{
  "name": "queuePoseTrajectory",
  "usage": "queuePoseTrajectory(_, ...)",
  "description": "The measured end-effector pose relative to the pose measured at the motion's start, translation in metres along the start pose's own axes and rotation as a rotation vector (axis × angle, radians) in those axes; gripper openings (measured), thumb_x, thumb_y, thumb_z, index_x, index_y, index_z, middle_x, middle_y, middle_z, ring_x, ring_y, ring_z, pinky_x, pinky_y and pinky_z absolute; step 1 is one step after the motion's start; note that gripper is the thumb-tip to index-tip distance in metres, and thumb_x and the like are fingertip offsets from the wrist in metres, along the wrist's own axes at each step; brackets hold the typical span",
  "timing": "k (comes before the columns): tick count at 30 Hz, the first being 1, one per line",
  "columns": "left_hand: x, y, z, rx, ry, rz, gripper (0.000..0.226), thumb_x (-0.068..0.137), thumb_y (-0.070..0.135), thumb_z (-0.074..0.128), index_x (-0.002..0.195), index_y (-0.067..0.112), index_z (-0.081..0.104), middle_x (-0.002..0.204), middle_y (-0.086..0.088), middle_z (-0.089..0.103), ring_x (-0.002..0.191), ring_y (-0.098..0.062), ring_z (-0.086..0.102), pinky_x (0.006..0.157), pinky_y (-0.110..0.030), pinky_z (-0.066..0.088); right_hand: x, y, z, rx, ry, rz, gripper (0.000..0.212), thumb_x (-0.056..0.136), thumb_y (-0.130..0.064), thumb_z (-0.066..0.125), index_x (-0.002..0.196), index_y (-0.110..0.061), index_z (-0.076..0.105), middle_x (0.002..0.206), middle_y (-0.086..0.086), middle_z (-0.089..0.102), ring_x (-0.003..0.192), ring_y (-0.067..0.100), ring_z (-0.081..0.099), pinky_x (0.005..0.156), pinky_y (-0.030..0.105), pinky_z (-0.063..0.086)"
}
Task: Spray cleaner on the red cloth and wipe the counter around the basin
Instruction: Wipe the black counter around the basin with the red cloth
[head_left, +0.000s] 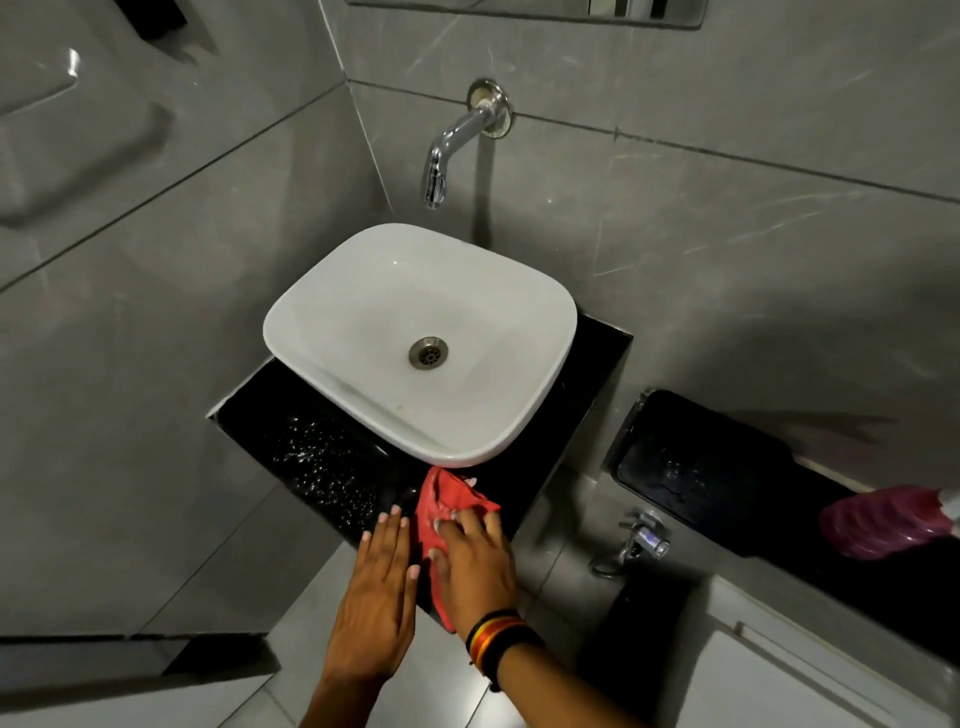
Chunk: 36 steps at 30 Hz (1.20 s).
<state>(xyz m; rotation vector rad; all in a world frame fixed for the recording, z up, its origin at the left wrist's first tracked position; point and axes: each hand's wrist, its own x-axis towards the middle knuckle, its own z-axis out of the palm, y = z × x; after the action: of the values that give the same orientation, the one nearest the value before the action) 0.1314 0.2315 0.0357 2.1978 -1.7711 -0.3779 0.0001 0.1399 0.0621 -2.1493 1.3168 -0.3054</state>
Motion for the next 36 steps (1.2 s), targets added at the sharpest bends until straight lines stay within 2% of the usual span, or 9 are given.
queuePoseTrajectory(5, -0.001, -0.004, -0.004, 0.03, -0.018, 0.005, 0.061, 0.109, 0.044, 0.012, 0.163, 0.017, 0.005, 0.172, 0.001, -0.003, 0.159, -0.014, -0.001, 0.128, -0.035, -0.002, 0.0, -0.016, 0.006, 0.281, 0.023, 0.152, 0.036, 0.101, -0.023, 0.051, 0.135, -0.018, 0.062, 0.147, -0.001, 0.047, 0.136, 0.02, 0.043, 0.117, 0.029, 0.036)
queuePoseTrajectory(8, 0.002, -0.003, -0.011, 0.045, -0.014, 0.003, 0.062, 0.108, 0.044, 0.012, 0.163, 0.015, 0.005, 0.172, 0.0, -0.002, 0.159, -0.015, -0.001, 0.128, -0.037, 0.0, 0.003, -0.026, 0.004, 0.55, 0.07, 0.306, 0.031, 0.098, -0.006, 0.052, 0.124, -0.013, 0.067, 0.136, 0.003, 0.059, 0.123, 0.018, 0.057, 0.108, 0.023, 0.042)
queuePoseTrajectory(12, 0.01, -0.003, -0.022, 0.047, -0.007, 0.05, 0.061, 0.109, 0.041, 0.016, 0.163, 0.015, 0.005, 0.173, -0.002, 0.001, 0.159, -0.016, 0.0, 0.128, -0.039, 0.002, -0.005, -0.022, 0.001, 0.796, 0.155, 0.416, 0.026, 0.093, 0.001, 0.059, 0.106, -0.022, 0.064, 0.111, 0.002, 0.064, 0.105, 0.019, 0.063, 0.096, 0.032, 0.054)
queuePoseTrajectory(14, 0.017, -0.003, -0.025, 0.057, -0.022, 0.114, 0.061, 0.109, 0.04, 0.018, 0.163, 0.015, 0.006, 0.173, -0.004, 0.003, 0.159, -0.018, 0.002, 0.128, -0.041, 0.004, -0.012, -0.012, -0.001, 0.79, 0.2, 0.428, 0.027, 0.089, -0.007, 0.069, 0.097, -0.031, 0.058, 0.099, -0.003, 0.062, 0.092, 0.014, 0.064, 0.081, 0.023, 0.055)
queuePoseTrajectory(17, 0.03, 0.004, -0.021, 0.08, -0.076, 0.255, 0.06, 0.109, 0.035, 0.023, 0.162, 0.011, 0.011, 0.172, -0.006, 0.005, 0.159, -0.021, 0.005, 0.127, -0.044, 0.009, -0.011, 0.009, -0.006, 0.578, 0.345, 0.394, 0.013, 0.087, -0.025, 0.075, 0.09, -0.026, 0.062, 0.093, -0.008, 0.06, 0.083, 0.007, 0.061, 0.068, 0.009, 0.042)
queuePoseTrajectory(20, 0.04, 0.015, -0.007, 0.1, -0.125, 0.338, 0.06, 0.109, 0.032, 0.025, 0.162, 0.01, 0.011, 0.172, -0.007, 0.004, 0.159, -0.02, 0.002, 0.127, -0.045, 0.01, 0.009, 0.023, -0.008, 0.398, 0.469, 0.315, 0.01, 0.097, -0.017, 0.062, 0.104, -0.017, 0.068, 0.113, 0.0, 0.062, 0.106, 0.022, 0.061, 0.09, 0.028, 0.049)
queuePoseTrajectory(24, 0.043, 0.014, 0.009, 0.097, -0.139, 0.342, 0.06, 0.108, 0.031, 0.03, 0.162, 0.012, 0.013, 0.172, -0.005, 0.007, 0.159, -0.019, 0.003, 0.126, -0.044, 0.009, 0.038, 0.025, 0.007, 0.273, 0.345, 0.285, 0.041, 0.105, -0.014, 0.042, 0.145, -0.009, 0.052, 0.163, 0.005, 0.037, 0.155, 0.021, 0.024, 0.127, 0.032, 0.016)
queuePoseTrajectory(26, 0.048, 0.003, 0.011, 0.058, -0.161, 0.382, 0.061, 0.108, 0.03, 0.03, 0.163, 0.012, 0.013, 0.172, -0.004, 0.008, 0.159, -0.02, 0.006, 0.127, -0.045, 0.01, 0.044, 0.026, 0.02, 0.129, 0.322, 0.241, 0.048, 0.104, -0.016, 0.033, 0.149, -0.004, 0.047, 0.165, 0.009, 0.034, 0.156, 0.024, 0.02, 0.128, 0.037, 0.008)
queuePoseTrajectory(36, 0.136, -0.115, -0.05, 0.129, -0.282, 0.562, 0.056, 0.106, 0.03, 0.03, 0.157, 0.006, 0.033, 0.166, -0.012, 0.029, 0.157, -0.028, 0.02, 0.129, -0.047, 0.013, 0.053, 0.041, 0.047, -0.018, 0.47, 0.234, 0.043, 0.097, -0.012, 0.042, 0.129, 0.009, 0.061, 0.149, 0.024, 0.052, 0.145, 0.037, 0.041, 0.123, 0.053, 0.02)
